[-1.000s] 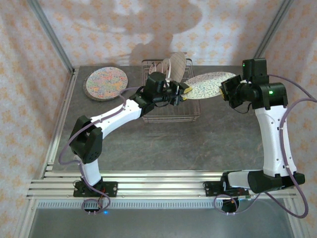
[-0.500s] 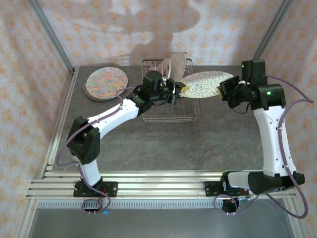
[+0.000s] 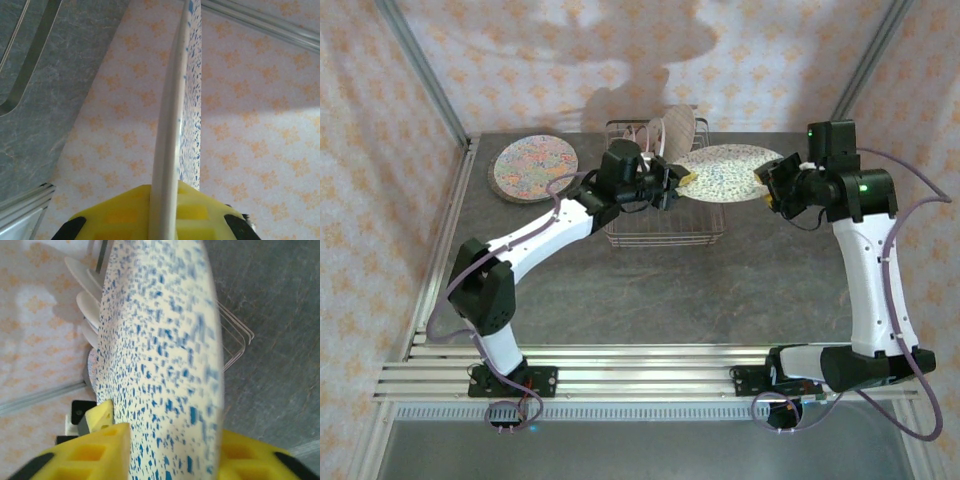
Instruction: Unload the plates from the dish rack
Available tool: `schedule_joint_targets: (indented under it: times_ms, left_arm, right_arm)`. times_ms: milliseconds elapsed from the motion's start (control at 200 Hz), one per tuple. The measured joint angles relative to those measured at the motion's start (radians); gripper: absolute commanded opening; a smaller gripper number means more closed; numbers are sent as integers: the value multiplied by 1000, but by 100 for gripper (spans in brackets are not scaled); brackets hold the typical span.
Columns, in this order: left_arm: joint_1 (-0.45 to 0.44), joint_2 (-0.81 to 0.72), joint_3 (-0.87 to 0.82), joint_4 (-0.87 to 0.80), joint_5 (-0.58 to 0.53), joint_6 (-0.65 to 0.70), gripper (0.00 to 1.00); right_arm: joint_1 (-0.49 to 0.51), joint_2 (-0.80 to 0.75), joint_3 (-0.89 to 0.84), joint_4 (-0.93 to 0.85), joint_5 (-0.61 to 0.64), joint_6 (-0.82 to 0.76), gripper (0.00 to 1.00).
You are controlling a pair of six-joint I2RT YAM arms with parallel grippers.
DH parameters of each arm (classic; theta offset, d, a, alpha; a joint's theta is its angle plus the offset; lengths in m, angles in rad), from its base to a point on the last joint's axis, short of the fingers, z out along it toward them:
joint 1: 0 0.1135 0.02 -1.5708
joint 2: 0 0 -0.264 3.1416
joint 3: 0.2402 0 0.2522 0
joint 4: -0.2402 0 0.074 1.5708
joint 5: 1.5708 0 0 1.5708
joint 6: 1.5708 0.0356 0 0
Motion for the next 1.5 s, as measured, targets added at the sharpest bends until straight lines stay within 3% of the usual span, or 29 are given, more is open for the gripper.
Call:
schedule_joint_targets:
  times_ms: [235, 751, 1231, 1501]
  left_arm:
    - [23, -60, -27, -1, 5, 62, 0]
    - [107, -138, -40, -18, 27, 104, 0]
    - [241, -238, -77, -58, 27, 150, 0]
    - [368, -318, -164, -61, 26, 158, 0]
  right_arm:
    - [0, 0, 34, 1, -14, -71, 60]
    - [13, 19, 129, 39, -121, -183, 67]
    - [237, 53, 160, 229, -43, -417, 65]
    - [342, 4, 37, 417, 33, -643, 66]
